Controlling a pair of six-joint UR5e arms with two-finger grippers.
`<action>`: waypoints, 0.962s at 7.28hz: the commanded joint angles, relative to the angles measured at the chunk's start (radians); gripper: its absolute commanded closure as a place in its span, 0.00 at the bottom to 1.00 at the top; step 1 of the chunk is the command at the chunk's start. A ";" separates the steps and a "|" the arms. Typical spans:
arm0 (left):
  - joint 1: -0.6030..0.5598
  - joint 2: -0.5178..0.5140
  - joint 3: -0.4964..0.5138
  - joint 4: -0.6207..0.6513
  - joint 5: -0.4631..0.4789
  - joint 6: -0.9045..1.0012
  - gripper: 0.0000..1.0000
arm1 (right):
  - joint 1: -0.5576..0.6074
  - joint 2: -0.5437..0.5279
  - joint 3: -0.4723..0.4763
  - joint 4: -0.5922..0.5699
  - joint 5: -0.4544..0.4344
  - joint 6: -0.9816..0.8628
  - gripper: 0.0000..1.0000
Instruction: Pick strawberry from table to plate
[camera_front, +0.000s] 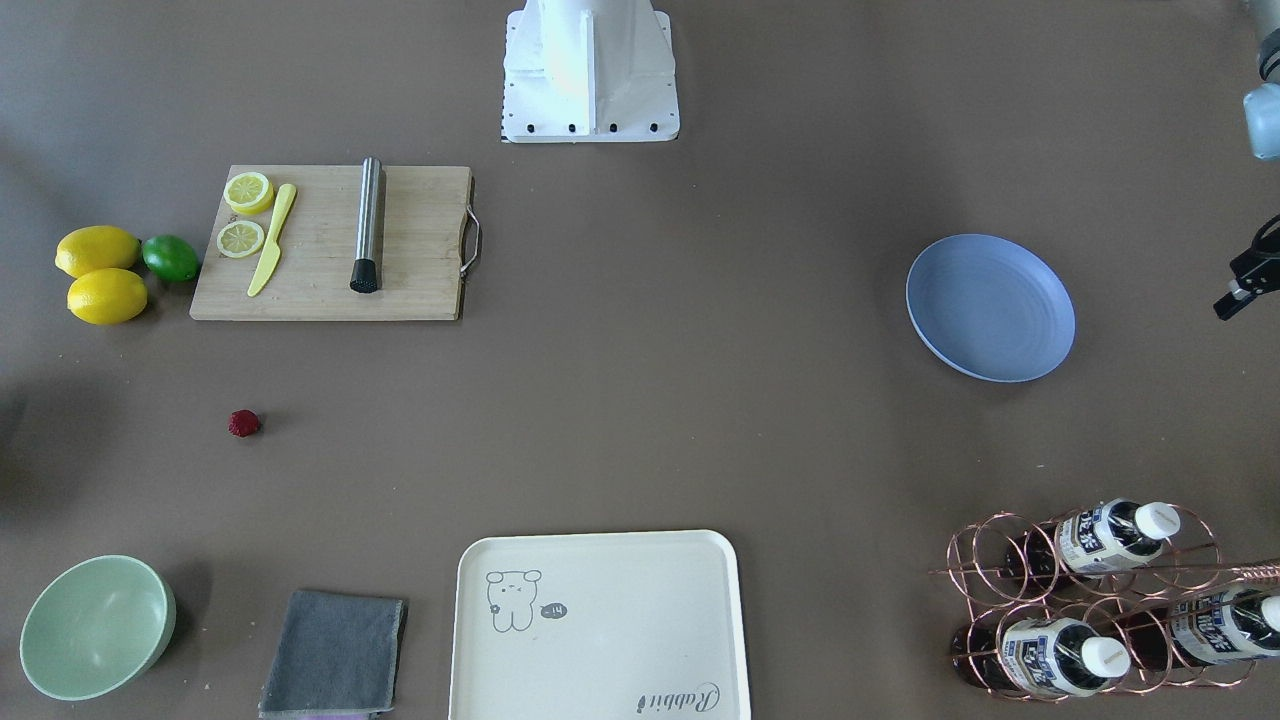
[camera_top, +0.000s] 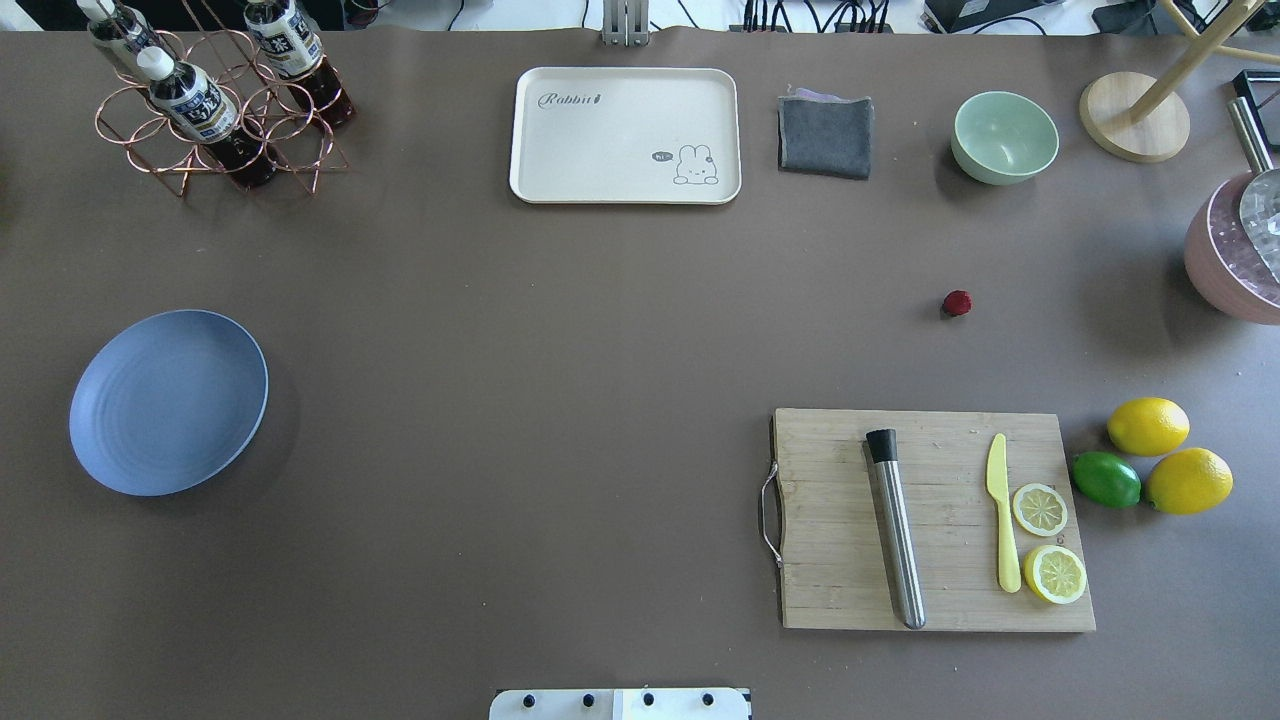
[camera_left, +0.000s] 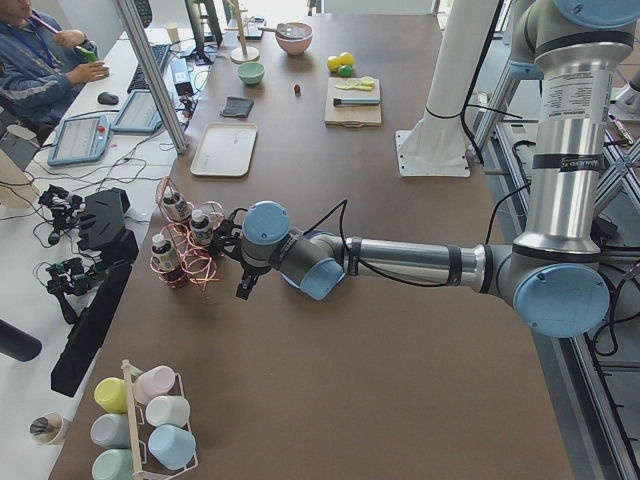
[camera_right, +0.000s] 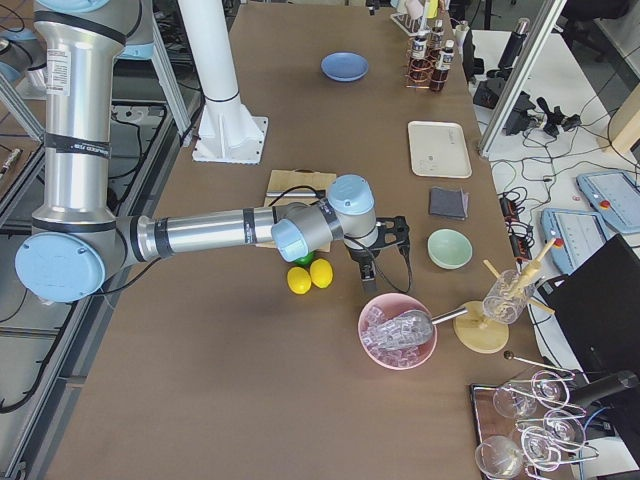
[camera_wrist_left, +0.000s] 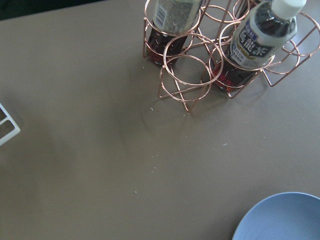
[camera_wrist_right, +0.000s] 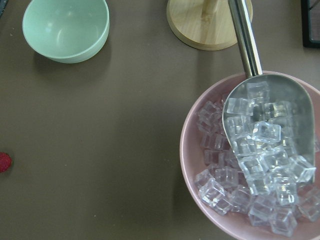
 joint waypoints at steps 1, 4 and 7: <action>0.136 0.028 0.102 -0.259 0.015 -0.226 0.02 | -0.063 -0.023 -0.001 0.107 -0.024 0.089 0.01; 0.317 0.027 0.188 -0.451 0.178 -0.390 0.03 | -0.067 -0.050 -0.001 0.162 -0.027 0.089 0.01; 0.339 0.056 0.211 -0.534 0.175 -0.394 0.03 | -0.069 -0.053 -0.002 0.164 -0.029 0.085 0.01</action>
